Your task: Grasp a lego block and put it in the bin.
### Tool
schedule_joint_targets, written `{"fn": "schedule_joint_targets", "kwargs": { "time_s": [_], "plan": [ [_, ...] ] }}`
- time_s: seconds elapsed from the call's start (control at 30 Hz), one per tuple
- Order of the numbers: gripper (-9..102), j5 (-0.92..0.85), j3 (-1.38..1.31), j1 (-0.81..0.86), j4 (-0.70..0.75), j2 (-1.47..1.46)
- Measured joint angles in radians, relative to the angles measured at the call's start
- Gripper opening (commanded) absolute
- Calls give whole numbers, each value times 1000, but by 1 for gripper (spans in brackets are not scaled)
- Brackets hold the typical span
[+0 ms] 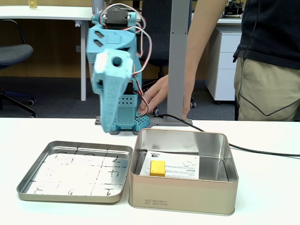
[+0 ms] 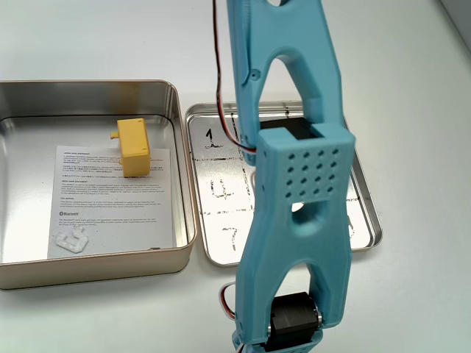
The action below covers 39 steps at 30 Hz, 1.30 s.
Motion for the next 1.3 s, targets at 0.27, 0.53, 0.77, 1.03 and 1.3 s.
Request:
{"fn": "schedule_joint_targets", "kwargs": {
  "time_s": [0.27,0.53,0.77,1.03,1.3],
  "plan": [
    [0,0,-336,8,8,-235],
    [0,0,-365,0,8,-261],
    [0,0,-365,0,8,-261],
    [0,0,-463,0,40,-327],
    [0,0,-472,0,43,-327]
  ]
}}
